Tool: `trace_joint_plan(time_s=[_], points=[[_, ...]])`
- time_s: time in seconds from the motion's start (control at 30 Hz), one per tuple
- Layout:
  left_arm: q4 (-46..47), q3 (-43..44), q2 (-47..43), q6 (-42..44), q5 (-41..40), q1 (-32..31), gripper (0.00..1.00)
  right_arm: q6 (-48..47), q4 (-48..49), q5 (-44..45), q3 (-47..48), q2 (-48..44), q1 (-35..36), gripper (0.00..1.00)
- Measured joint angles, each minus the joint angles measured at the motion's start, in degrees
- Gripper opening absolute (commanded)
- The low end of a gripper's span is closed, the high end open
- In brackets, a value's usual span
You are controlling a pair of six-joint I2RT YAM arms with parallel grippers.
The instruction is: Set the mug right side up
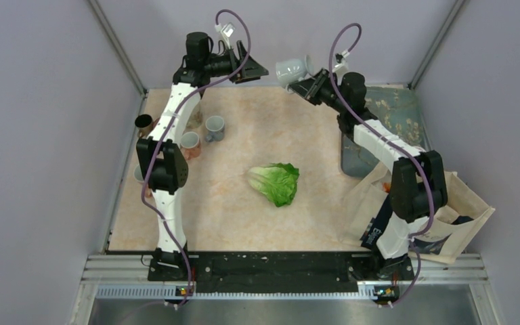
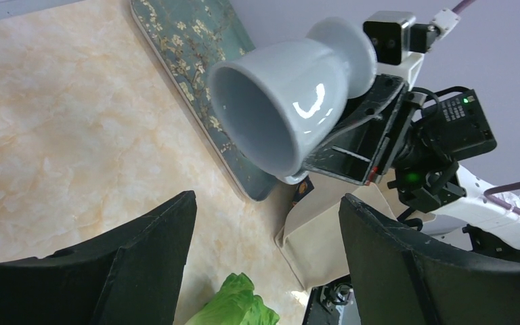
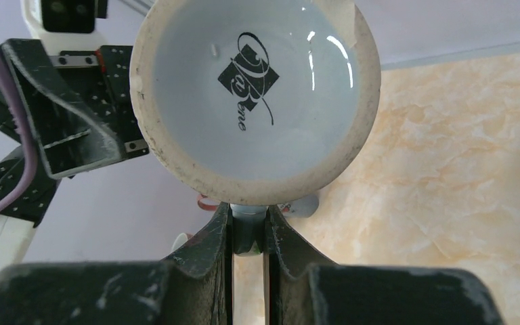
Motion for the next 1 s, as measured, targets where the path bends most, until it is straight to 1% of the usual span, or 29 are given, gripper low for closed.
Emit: trace_joint_plan(time_s=[0.3,0.53,1.0], points=[[0.1,0.0,0.0,-0.2,0.0,0.0,0.82,2.6,1.0,-0.6,2.4,4.2,0.1,0.0],[0.1,0.0,0.0,-0.3,0.0,0.0,0.82,4.6,2.6,-1.2,3.9,7.0,2.0,0.0],[0.2,0.0,0.0,-0.3,0.0,0.0,0.82,5.2,3.2,-1.3,5.7,9.2,2.6,0.0]])
